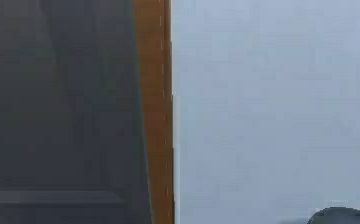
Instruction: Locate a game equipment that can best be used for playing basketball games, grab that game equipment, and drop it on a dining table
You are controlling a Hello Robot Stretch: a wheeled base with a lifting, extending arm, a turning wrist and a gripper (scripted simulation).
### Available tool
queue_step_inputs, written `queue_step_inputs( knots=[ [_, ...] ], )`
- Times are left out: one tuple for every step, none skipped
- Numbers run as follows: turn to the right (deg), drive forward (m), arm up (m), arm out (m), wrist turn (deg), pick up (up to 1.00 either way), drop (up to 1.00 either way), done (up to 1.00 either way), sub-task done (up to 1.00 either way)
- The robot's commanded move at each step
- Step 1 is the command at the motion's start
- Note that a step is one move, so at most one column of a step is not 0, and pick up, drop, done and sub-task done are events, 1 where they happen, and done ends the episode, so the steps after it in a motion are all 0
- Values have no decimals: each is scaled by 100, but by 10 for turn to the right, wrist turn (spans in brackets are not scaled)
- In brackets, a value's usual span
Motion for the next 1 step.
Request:
queue_step_inputs(
  knots=[
    [450, 0, 0, 0, 0, 0, 0, 0, 0]
  ],
)
